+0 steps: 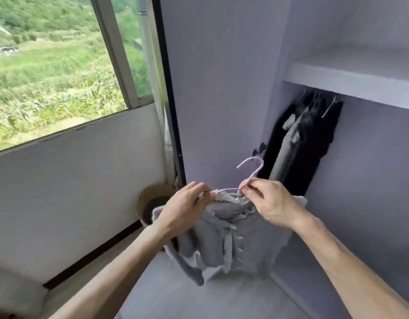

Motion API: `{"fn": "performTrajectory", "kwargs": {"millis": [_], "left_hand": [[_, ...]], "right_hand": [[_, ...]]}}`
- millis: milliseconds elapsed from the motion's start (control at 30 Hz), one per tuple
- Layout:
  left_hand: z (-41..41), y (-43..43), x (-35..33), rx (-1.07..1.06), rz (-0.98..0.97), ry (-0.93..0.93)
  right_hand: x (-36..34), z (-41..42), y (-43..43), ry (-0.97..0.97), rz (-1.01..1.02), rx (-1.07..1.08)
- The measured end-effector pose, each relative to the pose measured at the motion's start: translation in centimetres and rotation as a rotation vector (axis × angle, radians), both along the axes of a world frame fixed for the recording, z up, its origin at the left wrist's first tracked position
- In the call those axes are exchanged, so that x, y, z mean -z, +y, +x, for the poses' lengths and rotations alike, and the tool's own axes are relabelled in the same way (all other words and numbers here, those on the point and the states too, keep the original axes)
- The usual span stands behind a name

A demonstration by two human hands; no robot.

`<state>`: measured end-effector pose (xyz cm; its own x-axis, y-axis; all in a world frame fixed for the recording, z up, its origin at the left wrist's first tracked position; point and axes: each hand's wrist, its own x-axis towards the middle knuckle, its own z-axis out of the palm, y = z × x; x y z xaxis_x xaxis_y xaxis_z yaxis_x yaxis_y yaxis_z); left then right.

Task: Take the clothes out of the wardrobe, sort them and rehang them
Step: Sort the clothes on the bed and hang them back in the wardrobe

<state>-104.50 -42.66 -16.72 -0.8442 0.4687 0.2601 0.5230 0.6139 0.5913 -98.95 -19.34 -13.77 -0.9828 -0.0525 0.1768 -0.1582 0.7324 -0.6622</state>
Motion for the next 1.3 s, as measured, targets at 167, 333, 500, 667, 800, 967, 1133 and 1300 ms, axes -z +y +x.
{"fn": "performTrajectory", "kwargs": {"millis": [167, 333, 500, 667, 800, 967, 1133, 1300], "left_hand": [[-2.0, 2.3, 1.2, 0.052, 0.110, -0.030], [-4.1, 5.4, 1.1, 0.154, 0.130, -0.057], [-4.5, 9.9, 1.9, 0.264, 0.091, -0.082], [-5.1, 13.1, 3.0, 0.399, 0.004, -0.074], [-6.5, 15.9, 3.3, 0.434, -0.129, -0.086], [-9.3, 19.0, 2.0, 0.490, -0.373, -0.011], [-14.1, 21.5, -1.5, 0.411, -0.584, 0.290], [-19.6, 23.9, -5.5, 0.220, -0.730, 0.557]], "right_hand": [[-0.2, 2.5, 4.1, -0.005, 0.000, 0.205], [3.1, 6.9, 8.9, -0.272, 0.381, 0.374], [3.9, 11.2, 9.0, -0.419, 0.291, 0.349], [4.6, 14.0, 9.4, -0.545, 0.198, 0.373], [4.3, 14.0, 10.0, -0.533, 0.136, 0.405], [5.3, 13.7, 11.0, -0.444, -0.172, 0.458], [6.8, 12.2, 12.1, -0.344, -0.459, 0.536], [7.1, 7.9, 15.9, -0.298, -0.450, 0.666]]}}
